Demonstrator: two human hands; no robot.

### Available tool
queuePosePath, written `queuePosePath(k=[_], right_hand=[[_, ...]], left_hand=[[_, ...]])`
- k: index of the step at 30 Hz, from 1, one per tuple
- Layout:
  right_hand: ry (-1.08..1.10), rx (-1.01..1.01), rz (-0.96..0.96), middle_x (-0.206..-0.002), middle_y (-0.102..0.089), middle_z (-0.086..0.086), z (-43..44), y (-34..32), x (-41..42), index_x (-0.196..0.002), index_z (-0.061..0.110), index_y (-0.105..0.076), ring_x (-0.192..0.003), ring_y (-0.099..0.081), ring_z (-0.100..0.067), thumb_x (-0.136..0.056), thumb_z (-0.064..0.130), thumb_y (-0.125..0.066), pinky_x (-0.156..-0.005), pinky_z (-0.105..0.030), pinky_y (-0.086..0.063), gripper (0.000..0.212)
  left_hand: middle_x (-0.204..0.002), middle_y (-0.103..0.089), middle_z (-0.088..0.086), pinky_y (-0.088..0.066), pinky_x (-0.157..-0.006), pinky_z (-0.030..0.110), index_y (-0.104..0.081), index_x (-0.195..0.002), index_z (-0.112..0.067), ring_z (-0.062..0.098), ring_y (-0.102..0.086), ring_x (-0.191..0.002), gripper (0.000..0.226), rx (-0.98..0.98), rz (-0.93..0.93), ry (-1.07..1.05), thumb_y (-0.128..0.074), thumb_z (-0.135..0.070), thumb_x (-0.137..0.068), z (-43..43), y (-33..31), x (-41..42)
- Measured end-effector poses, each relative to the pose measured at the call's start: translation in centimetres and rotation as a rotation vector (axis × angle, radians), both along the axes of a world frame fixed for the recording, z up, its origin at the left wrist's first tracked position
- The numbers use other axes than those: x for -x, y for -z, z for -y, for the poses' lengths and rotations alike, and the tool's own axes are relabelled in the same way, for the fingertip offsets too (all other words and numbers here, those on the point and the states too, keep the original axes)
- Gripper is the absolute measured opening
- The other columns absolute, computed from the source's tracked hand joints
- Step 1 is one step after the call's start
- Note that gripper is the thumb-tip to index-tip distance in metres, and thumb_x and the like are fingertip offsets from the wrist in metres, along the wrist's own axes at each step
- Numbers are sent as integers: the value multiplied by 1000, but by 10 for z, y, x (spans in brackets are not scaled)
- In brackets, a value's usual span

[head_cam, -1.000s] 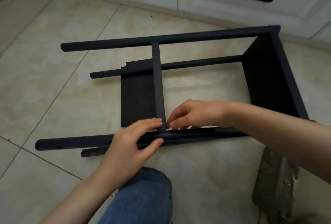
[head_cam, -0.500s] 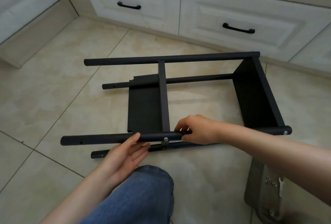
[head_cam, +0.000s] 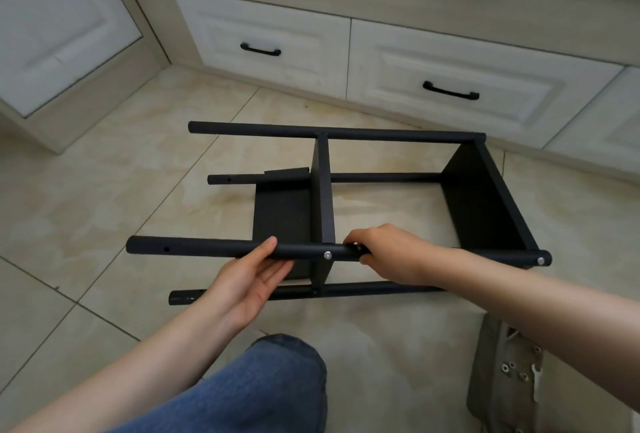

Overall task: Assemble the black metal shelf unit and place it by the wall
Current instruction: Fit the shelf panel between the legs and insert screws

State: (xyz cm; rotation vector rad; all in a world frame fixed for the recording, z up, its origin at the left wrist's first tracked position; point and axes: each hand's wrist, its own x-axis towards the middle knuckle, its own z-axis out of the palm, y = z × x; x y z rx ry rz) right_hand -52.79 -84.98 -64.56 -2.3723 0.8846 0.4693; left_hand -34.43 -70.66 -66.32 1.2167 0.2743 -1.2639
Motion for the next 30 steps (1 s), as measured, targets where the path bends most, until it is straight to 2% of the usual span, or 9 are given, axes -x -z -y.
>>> queuePosePath(k=[6, 10, 16, 21, 24, 26, 28, 30], right_hand=[[53, 188, 83, -99, -65, -3, 10, -44, 0, -116, 25, -60, -87, -61, -26, -99, 13, -44, -78, -48, -56, 26], [108, 272, 127, -99, -64, -3, 17, -76, 5, -114, 25, -59, -86, -61, -25, -99, 11, -45, -76, -44, -57, 24], [211, 247, 215, -102, -64, -5, 15, -113, 16, -123, 23, -59, -87, -62, -23, -101, 11, -46, -80, -41, -57, 28], [307, 182, 348, -114, -65, -5, 5, -134, 23, -132, 22, -56, -97, -62, -23, -102, 12, -46, -83, -34, -54, 33], [330, 149, 395, -122, -64, -6, -4, -143, 27, -136, 21, -52, -103, -63, -23, -102, 14, -49, -82, -30, -52, 35], [302, 136, 367, -121, -64, -6, -10, -151, 30, -133, 20, -52, -102, -64, -24, -101, 17, -51, -83, -32, -54, 32], [251, 130, 319, -121, -65, -6, -13, -160, 36, -130, 19, -53, -103, -64, -24, -99, 20, -55, -89, -38, -55, 31], [214, 121, 286, -122, -66, -4, -15, -172, 44, -131, 17, -55, -107, -64, -22, -98, 21, -59, -94, -35, -53, 34]], left_hand=[[-105, -75, 20, -64, -74, 32, -63, -114, 1, 29, -74, -100, 23, 85, 142, 73, -64, -10, -95, 29, -45, -8], [-110, -72, 23, -62, -79, 33, -61, -116, 2, 30, -71, -105, 22, 143, 241, 123, -60, -8, -97, 49, -86, -3], [-117, -70, 24, -62, -82, 33, -56, -127, 3, 32, -72, -106, 33, 188, 438, 234, -62, -10, -97, 66, -143, 5], [-115, -68, 22, -56, -95, 43, -52, -129, -1, 34, -70, -105, 34, 192, 596, 303, -61, -12, -99, 75, -195, 16], [-112, -68, 19, -61, -80, 37, -55, -124, -4, 31, -72, -96, 28, 196, 685, 339, -62, -14, -99, 75, -220, 26], [-111, -69, 15, -62, -70, 32, -56, -120, -7, 27, -73, -91, 22, 197, 764, 382, -61, -15, -100, 71, -232, 35], [-108, -69, 11, -61, -66, 27, -56, -118, -10, 20, -73, -86, 19, 216, 844, 433, -60, -16, -101, 66, -241, 43], [-105, -69, 8, -61, -63, 24, -56, -120, -9, 14, -72, -79, 21, 230, 920, 489, -60, -18, -101, 59, -247, 52]])
